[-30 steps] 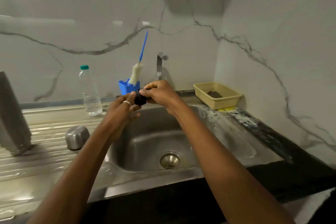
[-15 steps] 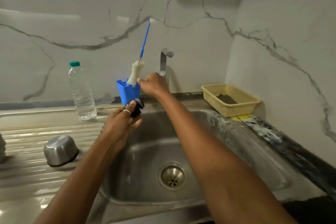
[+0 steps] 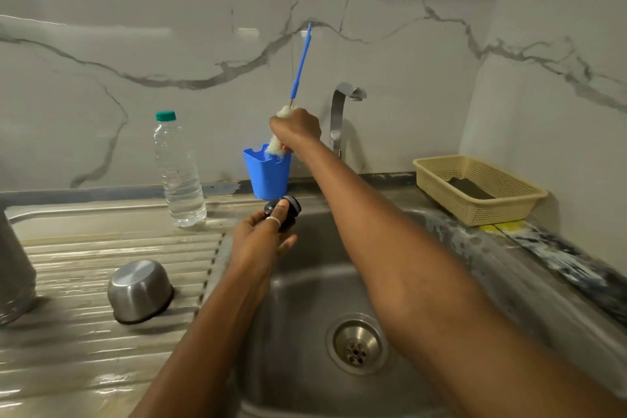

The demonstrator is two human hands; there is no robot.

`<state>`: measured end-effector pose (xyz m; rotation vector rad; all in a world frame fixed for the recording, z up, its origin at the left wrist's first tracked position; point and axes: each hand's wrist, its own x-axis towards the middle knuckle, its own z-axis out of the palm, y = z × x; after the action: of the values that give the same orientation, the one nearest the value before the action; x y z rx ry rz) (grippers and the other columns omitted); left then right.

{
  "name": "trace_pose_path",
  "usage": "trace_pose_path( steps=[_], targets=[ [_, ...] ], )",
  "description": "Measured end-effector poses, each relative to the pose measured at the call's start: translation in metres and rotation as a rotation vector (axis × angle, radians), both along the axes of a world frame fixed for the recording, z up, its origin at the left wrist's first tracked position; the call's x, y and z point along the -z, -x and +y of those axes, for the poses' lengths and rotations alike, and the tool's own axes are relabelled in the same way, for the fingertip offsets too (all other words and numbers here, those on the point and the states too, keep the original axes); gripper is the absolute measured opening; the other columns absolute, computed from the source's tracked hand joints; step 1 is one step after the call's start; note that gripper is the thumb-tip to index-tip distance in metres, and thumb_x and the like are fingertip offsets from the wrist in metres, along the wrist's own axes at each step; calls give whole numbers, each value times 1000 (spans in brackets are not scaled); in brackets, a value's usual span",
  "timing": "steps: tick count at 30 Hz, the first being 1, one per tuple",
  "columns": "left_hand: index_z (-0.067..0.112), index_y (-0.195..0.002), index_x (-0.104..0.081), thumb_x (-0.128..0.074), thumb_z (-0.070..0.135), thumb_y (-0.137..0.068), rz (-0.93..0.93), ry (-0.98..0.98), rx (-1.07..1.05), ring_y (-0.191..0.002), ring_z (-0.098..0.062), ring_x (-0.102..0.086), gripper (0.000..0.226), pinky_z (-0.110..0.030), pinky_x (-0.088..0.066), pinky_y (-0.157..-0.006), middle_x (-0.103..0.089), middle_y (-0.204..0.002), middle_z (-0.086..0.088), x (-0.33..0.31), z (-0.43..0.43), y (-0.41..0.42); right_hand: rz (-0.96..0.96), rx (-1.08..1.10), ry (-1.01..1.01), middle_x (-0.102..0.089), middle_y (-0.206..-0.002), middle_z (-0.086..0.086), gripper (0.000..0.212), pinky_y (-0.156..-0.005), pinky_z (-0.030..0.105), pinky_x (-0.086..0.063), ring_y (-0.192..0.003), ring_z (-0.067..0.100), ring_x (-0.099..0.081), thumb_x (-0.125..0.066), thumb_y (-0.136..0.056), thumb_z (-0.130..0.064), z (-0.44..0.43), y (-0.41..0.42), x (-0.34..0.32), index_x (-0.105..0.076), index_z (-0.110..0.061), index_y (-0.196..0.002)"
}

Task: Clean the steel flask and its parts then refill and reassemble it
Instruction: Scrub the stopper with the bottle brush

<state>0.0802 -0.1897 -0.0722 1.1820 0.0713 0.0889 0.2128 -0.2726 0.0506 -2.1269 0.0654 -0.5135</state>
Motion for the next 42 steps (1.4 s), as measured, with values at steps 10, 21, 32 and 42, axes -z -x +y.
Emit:
trace_pose_path(
  steps=[10,21,32,42],
  targets=[
    [3,-123,-64,-68,23,-97,8,-21,6,-88,-11,-68,33,-21,-60,-62,-71,-105,-8,-4,-2,7,-166,37,112,-59,-72,-3,24,-51,25,-40,-67,16,-62,-52,-93,-31,-17,36,-55,-63,-11,-87],
    [8,-118,-63,-65,23,-99,4,-46,15,-95,-16,-68,24,-24,-59,-69,-70,-108,-9,-12,-4,19,-155,-14,127,-69,-92,1,22,-72,35,-62,-78,21,-72,-59,-90,-34,-18,53,-69,-60,-12,-91],
    [0,-128,-62,-65,22,-99,-31,-15,29,-94,-16,-67,36,-28,-53,-74,-70,-116,-16,-3,-1,8,-327,32,294,-70,-96,14,33,-74,39,-55,-85,34,-67,-58,-93,-30,16,60,-51,-62,-1,-109],
    [3,-128,-63,-68,23,-96,-40,-1,36,-97,-17,-69,38,-29,-54,-74,-72,-116,-15,-4,-2,9,-438,20,364,-68,-89,15,30,-67,41,-55,-76,33,-65,-55,-96,-25,20,61,-45,-58,2,-109]
  ],
)
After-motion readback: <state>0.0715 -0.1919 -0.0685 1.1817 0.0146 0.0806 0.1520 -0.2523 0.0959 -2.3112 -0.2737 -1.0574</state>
